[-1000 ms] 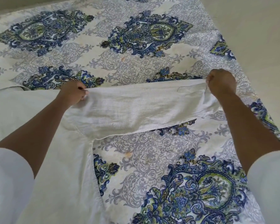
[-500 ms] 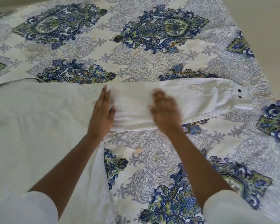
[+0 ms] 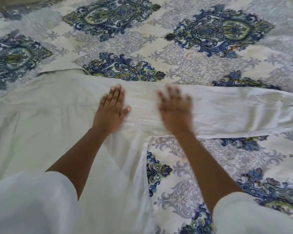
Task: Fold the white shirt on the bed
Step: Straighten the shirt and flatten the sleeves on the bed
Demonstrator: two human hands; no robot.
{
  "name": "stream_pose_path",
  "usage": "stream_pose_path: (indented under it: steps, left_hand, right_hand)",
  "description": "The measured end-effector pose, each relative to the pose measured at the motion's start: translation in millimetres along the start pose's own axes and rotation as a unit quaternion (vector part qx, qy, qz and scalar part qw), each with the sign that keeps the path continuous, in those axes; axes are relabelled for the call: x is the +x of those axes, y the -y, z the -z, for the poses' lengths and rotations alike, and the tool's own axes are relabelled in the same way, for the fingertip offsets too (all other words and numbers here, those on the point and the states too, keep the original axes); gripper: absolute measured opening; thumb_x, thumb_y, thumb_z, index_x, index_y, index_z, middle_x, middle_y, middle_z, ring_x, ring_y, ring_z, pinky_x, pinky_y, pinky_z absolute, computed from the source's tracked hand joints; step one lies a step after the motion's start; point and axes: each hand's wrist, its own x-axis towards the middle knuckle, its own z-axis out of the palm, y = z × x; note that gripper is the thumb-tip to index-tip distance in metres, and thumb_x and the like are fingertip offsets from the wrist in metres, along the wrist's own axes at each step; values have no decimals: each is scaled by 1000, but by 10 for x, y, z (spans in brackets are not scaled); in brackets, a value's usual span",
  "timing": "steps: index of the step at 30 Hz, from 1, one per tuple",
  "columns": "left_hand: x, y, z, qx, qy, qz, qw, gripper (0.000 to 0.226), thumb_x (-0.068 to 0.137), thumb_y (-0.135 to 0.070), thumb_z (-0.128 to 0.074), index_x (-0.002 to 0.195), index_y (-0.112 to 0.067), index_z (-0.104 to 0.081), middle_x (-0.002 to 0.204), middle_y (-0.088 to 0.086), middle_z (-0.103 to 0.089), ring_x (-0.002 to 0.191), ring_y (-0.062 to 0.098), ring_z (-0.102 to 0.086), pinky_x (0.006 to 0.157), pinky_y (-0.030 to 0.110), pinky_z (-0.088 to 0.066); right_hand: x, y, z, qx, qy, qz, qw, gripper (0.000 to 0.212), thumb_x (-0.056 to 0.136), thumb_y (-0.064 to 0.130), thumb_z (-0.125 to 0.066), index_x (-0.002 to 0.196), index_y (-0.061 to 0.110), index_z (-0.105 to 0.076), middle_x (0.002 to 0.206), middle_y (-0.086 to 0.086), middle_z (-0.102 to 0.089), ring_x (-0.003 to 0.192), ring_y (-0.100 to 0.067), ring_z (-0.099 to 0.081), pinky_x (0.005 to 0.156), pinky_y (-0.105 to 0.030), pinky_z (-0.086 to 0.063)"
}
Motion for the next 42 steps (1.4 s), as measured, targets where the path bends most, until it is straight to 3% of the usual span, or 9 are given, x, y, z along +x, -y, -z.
stream_pose_path:
  steps: [5,8,12,18,20,25,31,38,42]
  left_hand:
    - [75,-223,142,-34,-14,3,999,80,84,-53,-2,148,-6,-2,157,12,2,145,26,3,115,37,3]
    - [146,-481,152,-36,-12,-21,999,73,88,-48,-1,149,-8,1,158,9,3,146,22,5,116,37,3]
    - [181,-248,43,4,-4,-23,1000,58,100,-37,-15,149,-10,0,158,7,3,146,20,6,116,38,4]
    - [148,-242,86,-11,-14,44,999,62,99,-43,-15,149,-11,3,158,10,7,145,27,7,115,44,7]
    - [-44,-600,105,-27,-13,-18,999,67,93,-47,-7,148,-10,4,156,11,10,144,29,7,115,44,4]
    - [-226,-1360,-70,-28,9,-102,994,67,91,-42,-12,147,-6,-17,156,10,-14,144,28,-15,115,42,-7]
    - [-46,-1351,-36,-33,4,-50,998,82,84,-54,-1,148,-3,-5,156,17,-6,145,30,-5,115,41,0]
    - [557,-2501,-94,-16,15,-218,976,79,85,-55,-2,149,-9,-10,158,10,-7,146,28,-6,115,42,2]
    - [785,-2793,-163,-7,-1,-248,969,78,85,-58,3,150,-14,-3,158,6,1,146,27,1,115,43,6]
  right_hand:
    - [-130,-861,248,14,45,-302,952,54,99,38,-14,150,26,-3,159,-9,3,146,-29,4,115,-57,-3]
    - [52,-31,171,35,-15,-138,990,57,95,30,-18,150,19,-9,158,-11,-1,146,-30,1,113,-56,-3]
    - [47,576,87,45,44,36,997,51,99,40,-15,149,30,-10,159,-1,-2,147,-24,1,116,-52,-1]
    - [-256,-856,115,-2,33,-227,973,55,97,46,-4,149,31,7,158,2,12,146,-20,8,117,-52,-2]
    - [-302,-959,185,6,28,-321,947,57,98,42,-11,150,22,3,158,-5,8,146,-22,6,116,-54,-4]
    - [-458,-328,50,8,21,-54,998,55,96,38,-13,149,25,-11,159,0,-6,147,-22,-5,115,-51,-4]
    - [-751,-1780,233,-24,-16,-238,971,62,91,48,-4,148,31,-17,158,0,-13,146,-23,-11,113,-54,-1]
    - [-774,-1967,250,40,-8,-190,981,60,89,46,2,148,38,-5,159,9,3,146,-16,5,115,-48,6]
    - [-938,-2597,425,163,-205,-371,891,53,94,36,-22,144,22,-33,153,-3,-29,142,-24,-22,113,-37,-16]
